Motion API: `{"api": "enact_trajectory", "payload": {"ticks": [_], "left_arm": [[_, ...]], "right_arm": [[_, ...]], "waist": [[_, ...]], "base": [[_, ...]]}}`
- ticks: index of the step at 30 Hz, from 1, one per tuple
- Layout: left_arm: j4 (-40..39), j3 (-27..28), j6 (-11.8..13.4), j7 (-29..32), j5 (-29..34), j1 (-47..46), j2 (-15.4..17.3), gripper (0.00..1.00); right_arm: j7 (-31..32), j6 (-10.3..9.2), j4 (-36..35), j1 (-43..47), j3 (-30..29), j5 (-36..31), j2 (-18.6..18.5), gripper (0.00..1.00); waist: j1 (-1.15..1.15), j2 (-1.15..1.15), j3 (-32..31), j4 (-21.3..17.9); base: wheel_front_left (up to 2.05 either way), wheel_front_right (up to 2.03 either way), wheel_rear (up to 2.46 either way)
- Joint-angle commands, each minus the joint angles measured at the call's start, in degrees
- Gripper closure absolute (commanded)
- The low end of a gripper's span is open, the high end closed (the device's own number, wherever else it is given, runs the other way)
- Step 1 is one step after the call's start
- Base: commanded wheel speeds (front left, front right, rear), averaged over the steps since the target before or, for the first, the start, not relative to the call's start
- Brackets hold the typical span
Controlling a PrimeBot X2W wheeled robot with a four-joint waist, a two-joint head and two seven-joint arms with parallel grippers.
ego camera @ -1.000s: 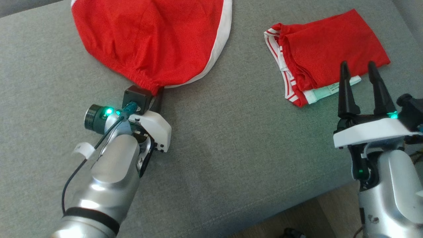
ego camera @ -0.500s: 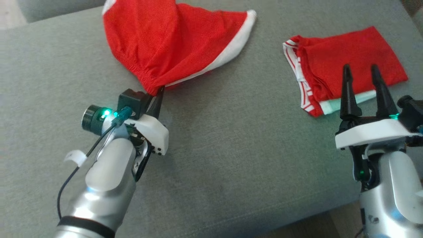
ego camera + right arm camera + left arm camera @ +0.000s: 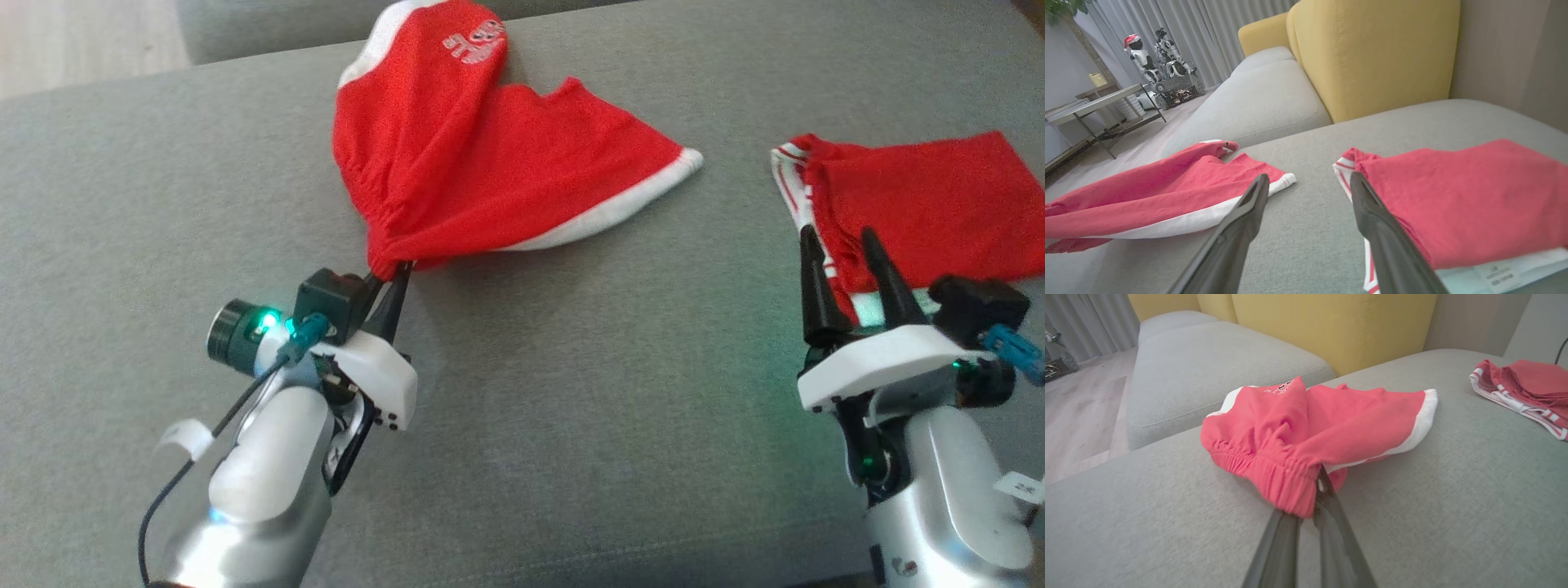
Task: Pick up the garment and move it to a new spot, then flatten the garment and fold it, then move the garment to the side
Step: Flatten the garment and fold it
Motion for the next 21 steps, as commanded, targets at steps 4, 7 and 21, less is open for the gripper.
{"api": "enact_trajectory", "payload": {"ticks": [4, 7, 21], "left_arm": [[-3.08, 1.22, 0.47, -0.33, 0.21, 0.11, 1.86, 1.00], [-4.10, 0.47, 0.58, 0.03, 0.25, 0.37, 1.57, 1.00], [-5.21, -1.91, 0.84, 0.05, 0.01, -1.92, -1.04, 1.00]], "right_arm": [[1.28, 0.11, 1.67, -2.53, 2.16, 4.33, -0.08, 0.00], [2.60, 0.11, 6.30, -6.27, 2.47, 7.63, -0.08, 0.00], [6.88, 0.11, 26.40, -22.36, -0.90, 5.45, -0.70, 0.00]], "waist": [[0.00, 0.00, 0.34, 3.09], [0.00, 0.00, 1.90, 4.79], [0.00, 0.00, 6.40, 8.69]], "base": [[0.00, 0.00, 0.00], [0.00, 0.00, 0.00], [0.00, 0.00, 0.00]]}}
